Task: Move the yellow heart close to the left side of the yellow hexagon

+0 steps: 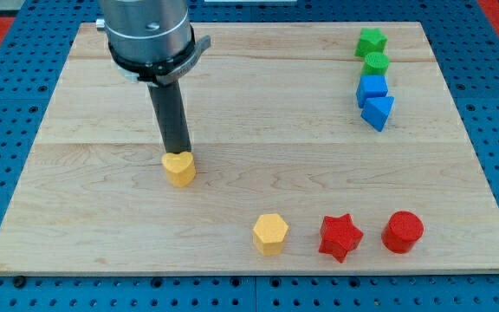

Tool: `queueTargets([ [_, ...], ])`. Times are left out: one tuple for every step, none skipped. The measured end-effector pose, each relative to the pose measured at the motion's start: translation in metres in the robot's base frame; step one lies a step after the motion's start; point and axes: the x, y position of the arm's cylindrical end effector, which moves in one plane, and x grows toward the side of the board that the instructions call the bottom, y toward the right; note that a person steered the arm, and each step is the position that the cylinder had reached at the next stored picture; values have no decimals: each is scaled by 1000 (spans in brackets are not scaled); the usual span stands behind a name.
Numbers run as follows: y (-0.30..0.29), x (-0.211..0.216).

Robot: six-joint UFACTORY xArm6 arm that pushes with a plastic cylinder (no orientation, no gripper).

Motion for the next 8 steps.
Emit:
queueTargets([
  [-5,22],
  [-17,47],
  [-18,68],
  [-13,76],
  [-62,88],
  [-62,90],
  [-22,90],
  [10,96],
])
